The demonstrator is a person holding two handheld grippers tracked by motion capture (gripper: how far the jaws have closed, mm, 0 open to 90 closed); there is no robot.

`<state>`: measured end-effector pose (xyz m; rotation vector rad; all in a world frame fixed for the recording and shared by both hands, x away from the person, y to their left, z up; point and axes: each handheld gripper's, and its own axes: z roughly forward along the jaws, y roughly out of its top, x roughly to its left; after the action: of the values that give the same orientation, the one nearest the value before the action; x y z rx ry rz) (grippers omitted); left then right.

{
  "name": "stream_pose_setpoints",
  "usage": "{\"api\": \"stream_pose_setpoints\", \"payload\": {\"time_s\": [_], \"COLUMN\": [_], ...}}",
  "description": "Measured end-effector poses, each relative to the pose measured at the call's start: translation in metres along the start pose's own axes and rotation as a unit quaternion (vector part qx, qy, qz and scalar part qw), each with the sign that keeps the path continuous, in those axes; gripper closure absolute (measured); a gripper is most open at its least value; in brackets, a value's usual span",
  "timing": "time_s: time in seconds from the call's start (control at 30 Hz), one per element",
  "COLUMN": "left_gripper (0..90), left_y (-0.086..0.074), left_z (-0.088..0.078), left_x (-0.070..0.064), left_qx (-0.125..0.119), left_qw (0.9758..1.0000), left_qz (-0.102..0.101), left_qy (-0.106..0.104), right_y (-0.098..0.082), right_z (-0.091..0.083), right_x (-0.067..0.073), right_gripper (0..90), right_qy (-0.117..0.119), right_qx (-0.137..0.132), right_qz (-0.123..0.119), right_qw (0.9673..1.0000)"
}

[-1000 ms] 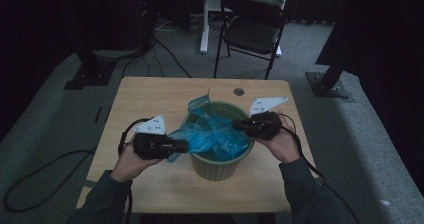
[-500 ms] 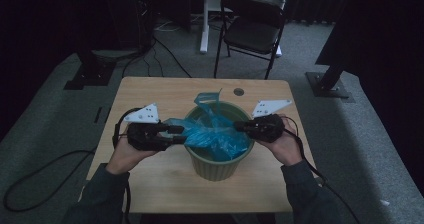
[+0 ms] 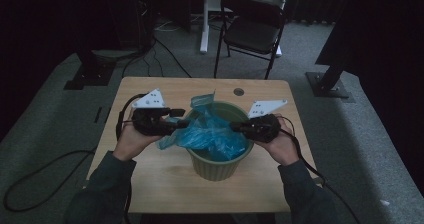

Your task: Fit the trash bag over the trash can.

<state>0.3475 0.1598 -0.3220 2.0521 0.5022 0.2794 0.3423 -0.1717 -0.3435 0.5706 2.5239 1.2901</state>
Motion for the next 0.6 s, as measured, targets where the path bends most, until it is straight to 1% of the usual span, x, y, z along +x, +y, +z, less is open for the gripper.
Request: {"api": "stream_pose_setpoints", "payload": {"time_s": [0.07, 0.1, 0.13, 0.2, 0.3, 0.37, 0.43, 0.47, 0.53, 0.57, 0.6], "left_gripper": [55.7, 54.5, 54.1, 53.1, 52.5, 52.0, 51.8, 51.6, 51.3, 51.3, 52.6], "left_y": [0.001, 0.001, 0.001, -0.001, -0.002, -0.002, -0.002, -0.002, -0.002, -0.002, -0.003], "left_z": [0.007, 0.012, 0.012, 0.022, 0.029, 0.033, 0.037, 0.039, 0.039, 0.046, 0.047], "left_x": [0.007, 0.011, 0.011, 0.019, 0.022, 0.022, 0.022, 0.022, 0.022, 0.024, 0.025], "left_qx": [0.011, 0.014, 0.014, 0.024, 0.029, 0.033, 0.043, 0.047, 0.047, 0.067, 0.073], "left_qw": [0.9999, 0.9998, 0.9998, 0.9994, 0.9989, 0.9987, 0.9981, 0.9980, 0.9980, 0.9966, 0.9962], "left_qz": [-0.008, -0.013, -0.013, -0.021, -0.029, -0.029, -0.030, -0.030, -0.030, -0.037, -0.040], "left_qy": [0.001, -0.006, -0.006, -0.012, -0.021, -0.025, -0.032, -0.031, -0.031, -0.029, -0.025], "right_y": [0.001, 0.001, 0.001, 0.003, 0.004, 0.004, 0.005, 0.005, 0.005, 0.005, 0.006], "right_z": [0.000, 0.000, 0.000, 0.000, -0.001, -0.001, -0.001, -0.001, -0.001, -0.001, 0.000], "right_x": [0.001, 0.001, 0.001, 0.002, 0.003, 0.003, 0.003, 0.003, 0.003, 0.003, 0.005], "right_gripper": [88.2, 88.2, 88.2, 88.2, 88.3, 88.3, 88.3, 88.3, 88.3, 88.4, 88.3], "right_qy": [0.002, 0.002, 0.002, 0.002, 0.003, 0.003, 0.002, 0.003, 0.003, 0.003, 0.005], "right_qx": [0.000, 0.000, 0.000, -0.002, -0.003, -0.002, -0.003, -0.004, -0.004, -0.004, -0.004], "right_qz": [-0.001, -0.002, -0.002, -0.005, -0.007, -0.009, -0.009, -0.009, -0.010, -0.010, -0.013], "right_qw": [1.0000, 1.0000, 1.0000, 1.0000, 1.0000, 1.0000, 1.0000, 0.9999, 0.9999, 0.9999, 0.9999]}}
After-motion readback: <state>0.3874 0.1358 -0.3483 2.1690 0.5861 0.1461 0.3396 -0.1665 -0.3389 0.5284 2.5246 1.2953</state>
